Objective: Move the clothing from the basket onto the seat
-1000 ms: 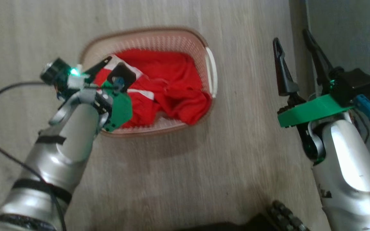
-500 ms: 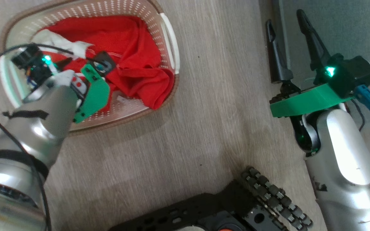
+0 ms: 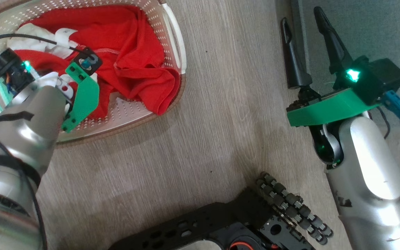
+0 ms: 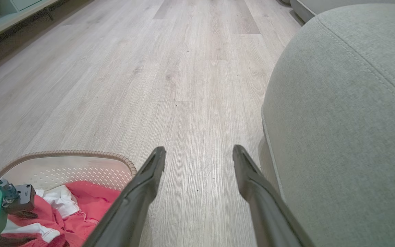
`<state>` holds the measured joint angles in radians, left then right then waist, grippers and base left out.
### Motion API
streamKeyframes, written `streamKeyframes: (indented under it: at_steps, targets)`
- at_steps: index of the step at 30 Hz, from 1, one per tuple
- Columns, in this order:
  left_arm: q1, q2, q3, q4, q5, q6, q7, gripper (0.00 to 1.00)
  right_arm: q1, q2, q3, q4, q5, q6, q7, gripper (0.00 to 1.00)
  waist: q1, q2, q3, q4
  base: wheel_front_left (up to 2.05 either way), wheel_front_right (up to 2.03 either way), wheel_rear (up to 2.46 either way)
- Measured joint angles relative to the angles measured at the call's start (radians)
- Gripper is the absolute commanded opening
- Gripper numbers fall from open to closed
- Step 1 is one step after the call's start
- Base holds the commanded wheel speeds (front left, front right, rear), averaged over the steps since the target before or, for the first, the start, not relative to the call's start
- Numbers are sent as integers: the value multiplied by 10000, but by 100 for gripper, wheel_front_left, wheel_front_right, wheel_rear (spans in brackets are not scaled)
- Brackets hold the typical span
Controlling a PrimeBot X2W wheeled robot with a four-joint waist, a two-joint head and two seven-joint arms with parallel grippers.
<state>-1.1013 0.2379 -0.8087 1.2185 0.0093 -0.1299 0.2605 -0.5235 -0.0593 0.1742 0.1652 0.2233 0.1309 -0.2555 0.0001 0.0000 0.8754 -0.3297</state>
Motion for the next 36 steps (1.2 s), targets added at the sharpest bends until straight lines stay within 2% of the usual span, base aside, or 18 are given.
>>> streamKeyframes:
  at_steps: [6,7,9,14,18,20,27,32,36]
  targets:
    - [15,-159,-637,71,-1195,2,476,100,-1,10,113,2,159,0,0,100,-1,0,-30,-57,0,0,0]
    - [23,-151,-744,63,-1398,2,535,64,-1,12,138,4,190,0,0,100,-1,0,-40,-82,0,0,0]
    - [113,-132,-920,-52,-1927,2,566,0,-1,15,150,19,245,0,0,100,0,0,-88,-112,0,0,0]
    - [515,-130,-961,-704,-3252,2,-15,0,26,25,-44,188,219,0,2,100,0,0,-438,-12,0,0,0]
    - [715,-221,-230,-1099,-4146,17,-1398,0,244,-15,-449,228,104,0,0,100,-1,1,-1037,213,0,0,0]
    - [951,-334,105,-1258,-4481,165,-2119,0,532,-117,-646,307,33,0,0,100,-1,1,-1438,370,0,0,0]
    - [2530,-646,1296,-1854,-5753,384,-4497,0,1606,-575,-1149,543,-130,0,0,100,-2,1,-3083,1078,0,0,0]
    - [3587,-719,2023,-2667,-6328,591,-5022,0,2371,-790,-1398,713,-219,0,2,100,-3,1,-4333,1688,0,0,0]
    - [4550,-681,2792,-4136,-6397,1037,-5083,0,2906,-963,-1494,830,-385,0,2,100,-3,1,-5276,2184,0,0,0]
